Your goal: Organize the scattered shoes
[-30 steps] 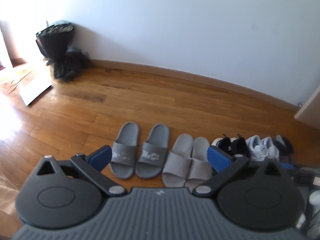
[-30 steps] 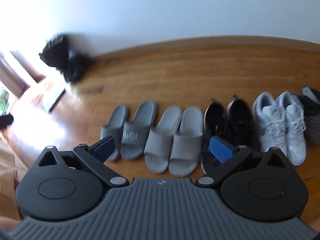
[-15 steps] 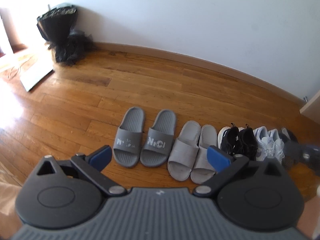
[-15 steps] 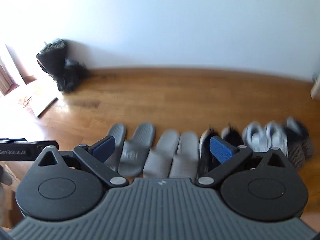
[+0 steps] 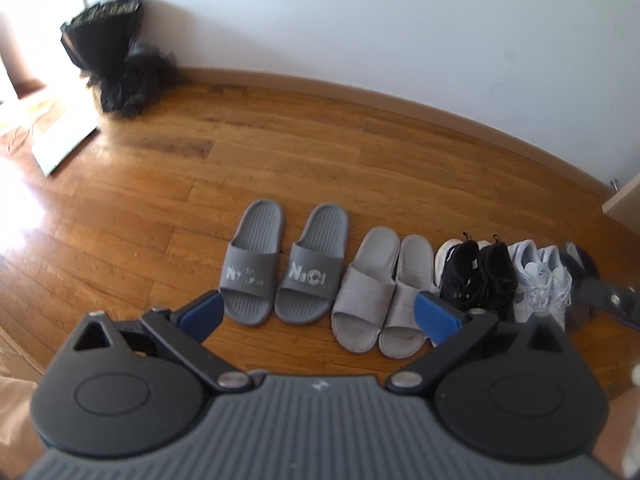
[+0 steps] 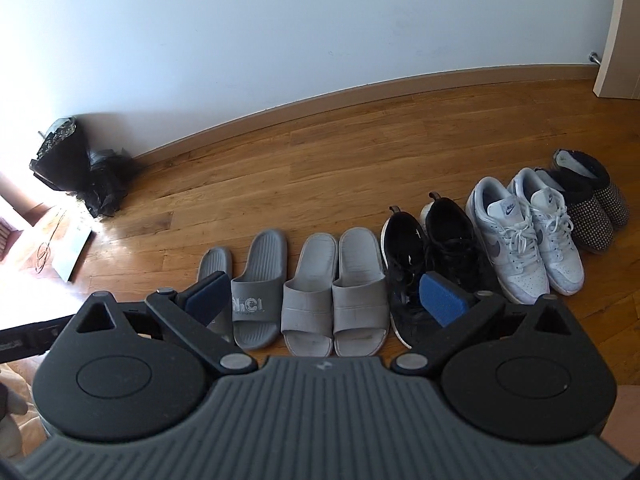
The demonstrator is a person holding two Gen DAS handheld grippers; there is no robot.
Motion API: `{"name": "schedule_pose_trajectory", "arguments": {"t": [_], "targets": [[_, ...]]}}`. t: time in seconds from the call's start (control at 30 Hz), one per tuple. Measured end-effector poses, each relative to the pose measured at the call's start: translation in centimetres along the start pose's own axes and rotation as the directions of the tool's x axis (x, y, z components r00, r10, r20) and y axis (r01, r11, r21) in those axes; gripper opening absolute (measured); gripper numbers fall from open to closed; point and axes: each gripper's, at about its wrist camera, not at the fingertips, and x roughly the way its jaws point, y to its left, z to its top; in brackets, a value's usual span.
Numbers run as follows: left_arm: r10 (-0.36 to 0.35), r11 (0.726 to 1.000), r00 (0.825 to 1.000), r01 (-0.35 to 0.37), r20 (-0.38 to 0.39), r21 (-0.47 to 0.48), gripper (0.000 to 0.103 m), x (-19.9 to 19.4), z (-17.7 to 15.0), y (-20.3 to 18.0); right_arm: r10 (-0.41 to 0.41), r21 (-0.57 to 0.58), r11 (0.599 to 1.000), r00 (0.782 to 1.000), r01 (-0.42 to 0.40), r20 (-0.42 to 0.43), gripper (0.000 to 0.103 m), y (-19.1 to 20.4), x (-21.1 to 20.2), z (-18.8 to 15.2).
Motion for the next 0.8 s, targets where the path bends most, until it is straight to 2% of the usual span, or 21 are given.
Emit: {"name": "schedule_pose_trajectory", "arguments": {"t": [0.03, 0.1, 0.17, 0.2, 0.23, 0.27, 0.37, 0.47, 0.5, 0.6, 0.7, 0.8], "targets": [[-0.008, 1.000, 1.000, 0.008, 0.000, -0.004, 0.102, 0.5, 0.3, 0.2, 0.015, -0.019, 1.000, 1.000, -0.015, -0.013, 0.103, 0.3, 0.2, 0.3], [0.036, 0.999, 0.999, -0.036, -0.006, -0.002, 0.100, 1.9, 1.2, 0.5, 0.073, -0.058, 0.995, 0.997, -0.075, -0.037, 0.103, 0.8, 0.4, 0.3], [0.132, 0.991, 0.991, -0.132, 0.000, 0.022, 0.097, 3.3, 1.6, 0.7, 0.103, -0.084, 0.991, 0.993, -0.107, -0.054, 0.103, 0.6, 0.0, 0.9], [0.178, 0.983, 0.984, -0.178, 0.006, 0.042, 0.091, 4.0, 1.9, 0.8, 0.107, -0.077, 0.991, 0.992, -0.113, -0.068, 0.103, 0.4, -0.1, 1.4], [0.221, 0.973, 0.975, -0.222, 0.028, 0.067, 0.090, 4.6, 2.6, 1.2, 0.124, -0.059, 0.990, 0.989, -0.129, -0.078, 0.103, -0.1, -0.5, 1.9], [0.244, 0.965, 0.968, -0.248, 0.056, 0.080, 0.090, 5.3, 2.9, 1.7, 0.142, -0.041, 0.989, 0.987, -0.146, -0.075, 0.103, -0.7, -1.0, 2.5], [0.281, 0.959, 0.958, -0.282, 0.054, 0.024, 0.090, 7.7, 3.6, 4.9, 0.142, -0.041, 0.989, 0.989, -0.143, -0.027, 0.103, -1.9, -3.2, 4.4], [0.278, 0.957, 0.961, -0.277, 0.007, -0.084, 0.091, 9.5, 3.2, 8.3, 0.133, -0.049, 0.990, 0.991, -0.132, 0.015, 0.103, -2.5, -4.9, 6.7], [0.256, 0.959, 0.966, -0.258, -0.031, -0.118, 0.091, 10.6, 2.5, 9.5, 0.130, -0.059, 0.990, 0.991, -0.128, 0.023, 0.103, -2.4, -5.1, 7.4], [0.216, 0.965, 0.975, -0.220, -0.046, -0.143, 0.092, 12.9, 0.5, 11.0, 0.103, -0.094, 0.991, 0.994, -0.099, 0.038, 0.103, -1.7, -4.7, 9.1], [0.130, 0.964, 0.984, -0.155, -0.123, -0.217, 0.091, 16.8, -1.3, 11.7, 0.093, -0.118, 0.989, 0.995, -0.088, 0.035, 0.103, -0.6, -2.5, 10.4], [0.130, 0.940, 0.979, -0.172, -0.157, -0.295, 0.091, 19.2, -1.3, 12.8, 0.107, -0.122, 0.987, 0.994, -0.101, 0.038, 0.103, 0.4, 1.1, 10.6]]}}
